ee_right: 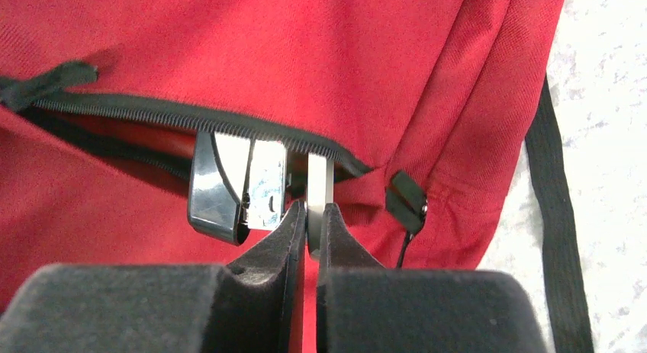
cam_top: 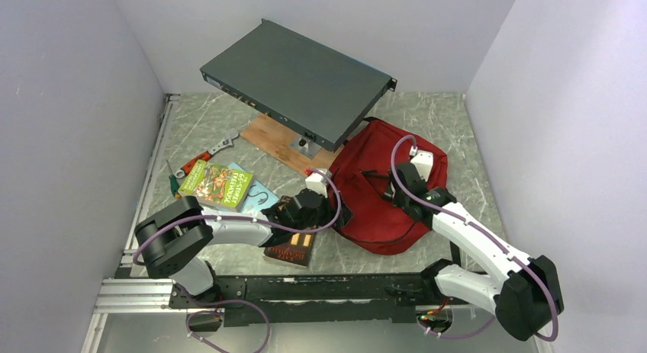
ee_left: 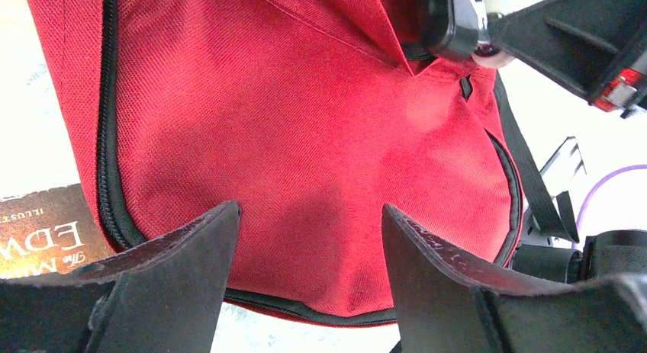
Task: Pack the student bag
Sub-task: Place the stationery in the student bag.
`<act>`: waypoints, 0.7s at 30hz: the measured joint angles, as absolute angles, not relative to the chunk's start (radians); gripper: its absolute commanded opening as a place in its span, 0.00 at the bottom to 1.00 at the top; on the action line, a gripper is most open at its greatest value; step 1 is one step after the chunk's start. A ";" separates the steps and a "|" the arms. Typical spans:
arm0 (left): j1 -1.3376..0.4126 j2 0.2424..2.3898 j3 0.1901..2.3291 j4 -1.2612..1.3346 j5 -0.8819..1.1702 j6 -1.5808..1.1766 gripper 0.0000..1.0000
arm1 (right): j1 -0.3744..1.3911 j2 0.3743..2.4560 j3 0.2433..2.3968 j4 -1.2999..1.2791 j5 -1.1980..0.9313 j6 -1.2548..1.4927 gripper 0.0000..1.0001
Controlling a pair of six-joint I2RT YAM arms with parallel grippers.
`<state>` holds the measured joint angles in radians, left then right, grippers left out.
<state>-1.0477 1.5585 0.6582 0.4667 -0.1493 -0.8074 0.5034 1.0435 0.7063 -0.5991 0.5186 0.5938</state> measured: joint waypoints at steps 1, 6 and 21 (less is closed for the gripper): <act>-1.048 1.561 0.658 0.467 -0.149 -0.809 0.74 | 0.504 1.042 0.690 -0.575 0.531 0.596 0.00; -1.047 1.569 0.658 0.466 -0.141 -0.824 0.74 | 0.505 1.093 0.625 -0.409 0.603 0.685 0.00; -1.047 1.546 0.658 0.430 -0.126 -0.833 0.75 | 0.489 1.281 0.570 -0.088 0.805 0.692 0.48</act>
